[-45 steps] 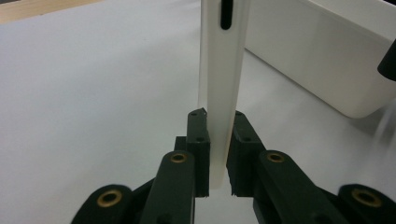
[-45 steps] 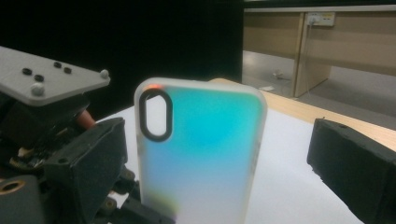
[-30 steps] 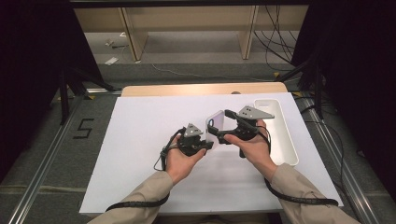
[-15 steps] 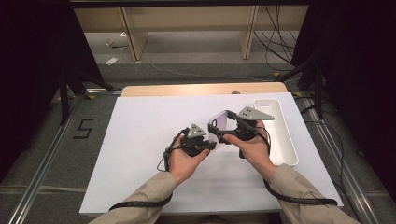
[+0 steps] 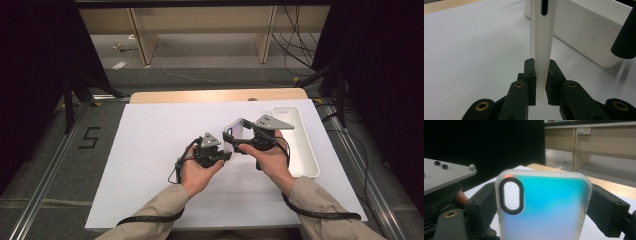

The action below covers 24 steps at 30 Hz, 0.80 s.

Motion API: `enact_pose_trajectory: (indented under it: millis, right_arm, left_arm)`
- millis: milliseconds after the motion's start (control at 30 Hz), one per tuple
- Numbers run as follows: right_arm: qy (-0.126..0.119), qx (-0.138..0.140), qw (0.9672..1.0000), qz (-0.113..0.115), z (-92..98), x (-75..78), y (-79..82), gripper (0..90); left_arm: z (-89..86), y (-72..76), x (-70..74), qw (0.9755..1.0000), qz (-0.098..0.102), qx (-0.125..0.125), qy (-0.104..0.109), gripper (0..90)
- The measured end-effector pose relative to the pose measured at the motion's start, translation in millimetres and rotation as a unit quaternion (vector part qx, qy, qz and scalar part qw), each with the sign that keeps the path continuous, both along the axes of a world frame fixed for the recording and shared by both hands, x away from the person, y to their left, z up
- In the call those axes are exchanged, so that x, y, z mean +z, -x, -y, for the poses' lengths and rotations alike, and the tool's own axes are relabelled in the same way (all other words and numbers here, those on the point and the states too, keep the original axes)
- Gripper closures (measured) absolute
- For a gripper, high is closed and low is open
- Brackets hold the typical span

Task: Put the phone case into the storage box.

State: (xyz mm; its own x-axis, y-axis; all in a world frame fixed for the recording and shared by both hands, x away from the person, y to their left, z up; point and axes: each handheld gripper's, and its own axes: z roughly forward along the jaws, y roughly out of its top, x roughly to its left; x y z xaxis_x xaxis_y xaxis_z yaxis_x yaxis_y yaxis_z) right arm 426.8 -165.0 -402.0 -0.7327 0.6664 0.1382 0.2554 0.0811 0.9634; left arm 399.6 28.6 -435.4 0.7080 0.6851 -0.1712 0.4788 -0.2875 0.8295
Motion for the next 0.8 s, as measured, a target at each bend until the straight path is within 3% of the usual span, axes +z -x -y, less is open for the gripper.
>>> enact_pose_trajectory:
  millis: [167, 267, 367, 467, 633, 800]
  right_arm:
    - [-0.002, -0.002, 1.0000, 0.000, 1.4, 2.3, 1.0, 17.8]
    - [0.001, -0.005, 1.0000, 0.005, 2.4, 4.5, 1.6, 17.8]
    - [-0.002, -0.007, 0.9999, 0.007, 4.6, 6.8, 1.0, 17.9]
    - [-0.004, -0.011, 0.9999, 0.008, 7.8, 9.4, 0.6, 17.9]
    - [-0.007, -0.019, 0.9998, 0.009, 12.0, 12.2, -0.3, 17.9]
    - [-0.007, -0.027, 0.9996, 0.009, 15.9, 14.5, -1.2, 17.8]
  left_arm:
    - [0.6, 1.0, 2.3, 0.9999, 0.012, -0.003, -0.008, 78.8]
    - [0.3, 1.2, 3.3, 0.9997, 0.019, -0.005, -0.013, 71.1]
    - [-1.5, 0.7, 3.9, 0.9993, 0.034, -0.016, -0.010, 58.5]
    - [-3.5, 1.8, 5.9, 0.9980, 0.051, -0.028, -0.023, 40.1]
    - [-8.8, 2.9, 9.2, 0.9969, 0.063, -0.036, -0.033, 15.3]
    - [-16.1, 4.6, 10.6, 0.9957, 0.064, -0.057, -0.036, 2.4]
